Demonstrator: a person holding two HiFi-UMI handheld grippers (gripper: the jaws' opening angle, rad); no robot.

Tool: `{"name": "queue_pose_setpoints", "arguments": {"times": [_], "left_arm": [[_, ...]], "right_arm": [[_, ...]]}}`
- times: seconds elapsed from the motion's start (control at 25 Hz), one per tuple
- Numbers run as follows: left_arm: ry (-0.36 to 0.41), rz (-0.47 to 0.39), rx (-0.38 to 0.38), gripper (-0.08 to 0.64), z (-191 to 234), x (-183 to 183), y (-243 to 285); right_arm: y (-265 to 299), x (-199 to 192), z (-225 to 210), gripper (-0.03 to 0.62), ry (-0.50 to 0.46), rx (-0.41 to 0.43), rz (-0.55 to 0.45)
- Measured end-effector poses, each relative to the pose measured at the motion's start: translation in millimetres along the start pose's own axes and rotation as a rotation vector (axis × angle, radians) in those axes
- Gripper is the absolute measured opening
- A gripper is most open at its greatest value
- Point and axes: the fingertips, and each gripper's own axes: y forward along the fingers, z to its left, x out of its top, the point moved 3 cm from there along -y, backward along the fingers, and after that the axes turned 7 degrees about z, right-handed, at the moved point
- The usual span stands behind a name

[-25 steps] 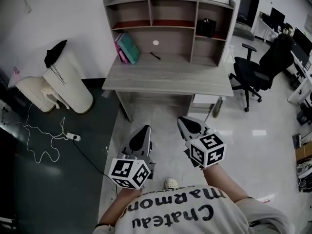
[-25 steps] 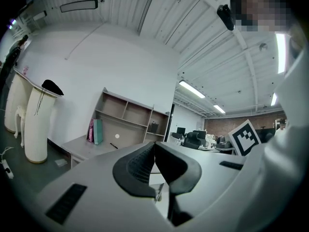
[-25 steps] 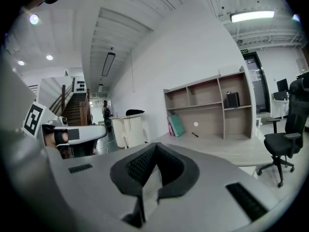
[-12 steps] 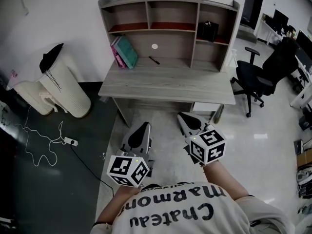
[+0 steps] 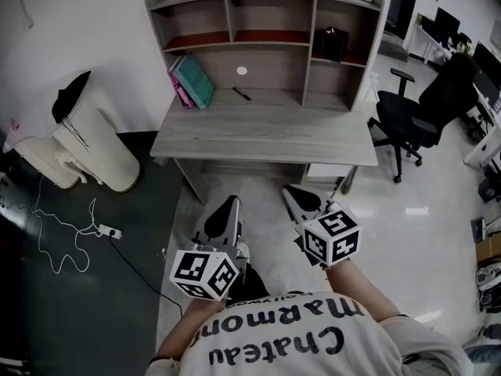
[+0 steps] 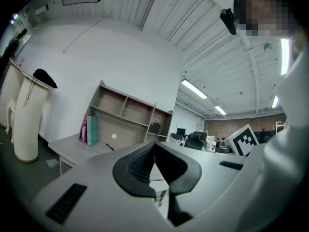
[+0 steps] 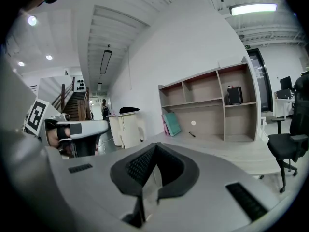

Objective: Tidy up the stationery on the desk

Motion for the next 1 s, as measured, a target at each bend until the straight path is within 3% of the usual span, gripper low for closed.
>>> {"name": "queue_pose_setpoints", "arguments": {"times": [0.4,1.0], "left_arm": [[-0.006,0.015,-0.045,0.015,50.9,17.9,57.6],[0.041,-0.033,-0.141,0.015,142.5,113.9,155.4]], "right_arm": [[61.8,25.0,-29.0,0.013,0.024,-0.027,0.020],[164.4,126.2,-75.3,0.013,0.058,-0.079,-0.071]]}}
